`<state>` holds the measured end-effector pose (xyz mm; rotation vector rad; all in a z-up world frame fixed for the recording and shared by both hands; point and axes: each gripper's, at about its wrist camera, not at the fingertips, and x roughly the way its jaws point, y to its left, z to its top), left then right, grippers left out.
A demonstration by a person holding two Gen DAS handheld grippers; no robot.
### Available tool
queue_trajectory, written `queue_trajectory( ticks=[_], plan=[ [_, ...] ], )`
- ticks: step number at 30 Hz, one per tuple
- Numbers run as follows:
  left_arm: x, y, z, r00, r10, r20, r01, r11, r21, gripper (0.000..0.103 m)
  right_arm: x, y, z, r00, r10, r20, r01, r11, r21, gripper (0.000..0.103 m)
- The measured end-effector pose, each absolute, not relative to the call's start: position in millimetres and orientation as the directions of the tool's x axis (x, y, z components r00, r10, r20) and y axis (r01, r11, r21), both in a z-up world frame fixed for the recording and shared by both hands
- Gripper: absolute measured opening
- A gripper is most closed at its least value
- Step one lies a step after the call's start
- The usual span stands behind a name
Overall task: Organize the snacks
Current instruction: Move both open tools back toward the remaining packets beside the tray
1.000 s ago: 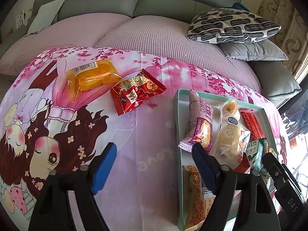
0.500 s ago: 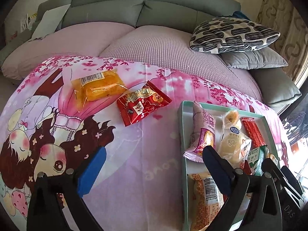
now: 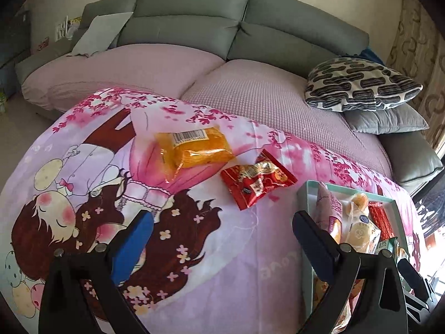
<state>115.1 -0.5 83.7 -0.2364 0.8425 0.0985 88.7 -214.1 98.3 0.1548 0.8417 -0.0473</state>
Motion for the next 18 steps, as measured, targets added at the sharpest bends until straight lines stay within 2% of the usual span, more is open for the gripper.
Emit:
queue_trajectory(
  ticks=[11,18],
  plan=[
    [106,58,90,0.673,0.089,-0.734,-0.307,0.937,-0.168,0.100,94,-169,95,0.660,0.083,-0.747,0.029,0.990,0.135,0.103],
    [105,73,92,0.680,0.091,-0.727,-0.318,0.931,-0.180,0.100,99,-150,92,0.653,0.104,-0.750,-0.002,0.991,0.135,0.103]
  ],
)
